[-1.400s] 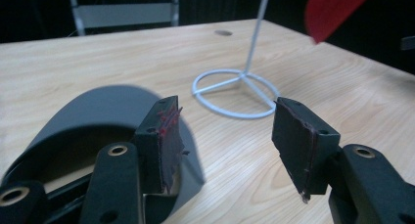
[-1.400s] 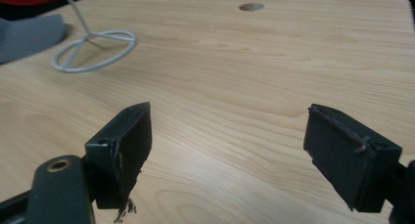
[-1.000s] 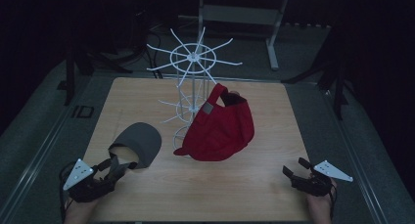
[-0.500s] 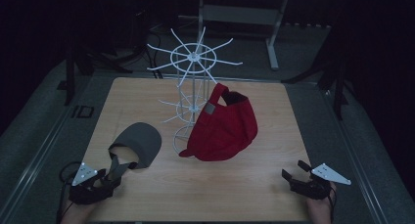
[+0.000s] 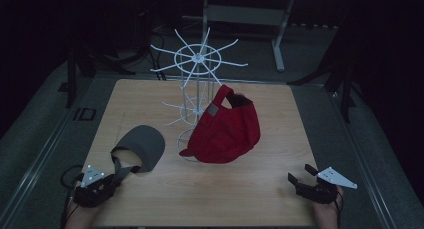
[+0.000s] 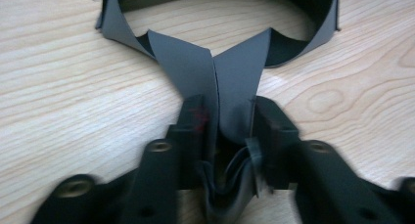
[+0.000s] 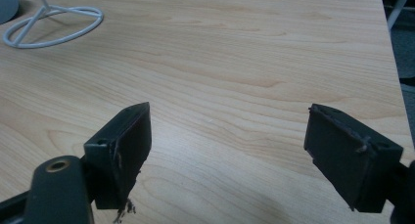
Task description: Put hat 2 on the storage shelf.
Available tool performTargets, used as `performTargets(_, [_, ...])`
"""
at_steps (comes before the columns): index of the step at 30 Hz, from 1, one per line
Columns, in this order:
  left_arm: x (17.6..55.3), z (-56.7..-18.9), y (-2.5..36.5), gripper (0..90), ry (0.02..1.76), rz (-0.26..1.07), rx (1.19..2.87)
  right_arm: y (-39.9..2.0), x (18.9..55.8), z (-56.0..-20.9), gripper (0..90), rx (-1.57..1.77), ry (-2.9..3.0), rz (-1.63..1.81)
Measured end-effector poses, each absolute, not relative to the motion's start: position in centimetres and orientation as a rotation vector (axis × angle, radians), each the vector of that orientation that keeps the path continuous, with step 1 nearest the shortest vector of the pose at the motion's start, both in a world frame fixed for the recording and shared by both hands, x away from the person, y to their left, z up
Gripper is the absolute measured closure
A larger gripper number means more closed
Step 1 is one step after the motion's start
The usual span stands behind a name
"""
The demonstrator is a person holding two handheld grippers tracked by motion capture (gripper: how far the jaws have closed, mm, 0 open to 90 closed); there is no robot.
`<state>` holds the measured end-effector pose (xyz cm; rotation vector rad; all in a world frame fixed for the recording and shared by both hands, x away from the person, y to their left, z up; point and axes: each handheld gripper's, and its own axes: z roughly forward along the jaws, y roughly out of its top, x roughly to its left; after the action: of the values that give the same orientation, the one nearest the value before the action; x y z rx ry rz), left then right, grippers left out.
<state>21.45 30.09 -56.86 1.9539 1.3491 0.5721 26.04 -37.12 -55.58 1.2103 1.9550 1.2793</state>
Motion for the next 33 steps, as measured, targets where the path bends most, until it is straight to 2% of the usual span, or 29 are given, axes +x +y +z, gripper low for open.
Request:
performTargets(1, [21.4,-56.9,30.0,79.4,1.354,0.574,1.951,-37.1,26.1,-55.6,17.6,1.21,1.956,1.279])
performTargets(4, [21.4,-56.8,29.7,83.2,1.334,0.605,1.975,-37.2,26.0,-55.6,17.8,1.212,1.953,1.284])
performTargets(11, [20.9,-54.9,30.5,84.4,1.313,0.701,1.863,-37.1,25.8,-55.5,18.6,1.221,1.91,1.256])
performTargets(15, [20.9,-53.2,30.5,84.5,1.284,0.779,1.808,-36.8,25.9,-55.6,12.9,1.26,1.922,1.199])
performTargets(33, [23.3,-44.6,29.2,84.6,1.101,0.919,1.682,-37.5,25.7,-55.6,13.9,1.331,1.779,1.188])
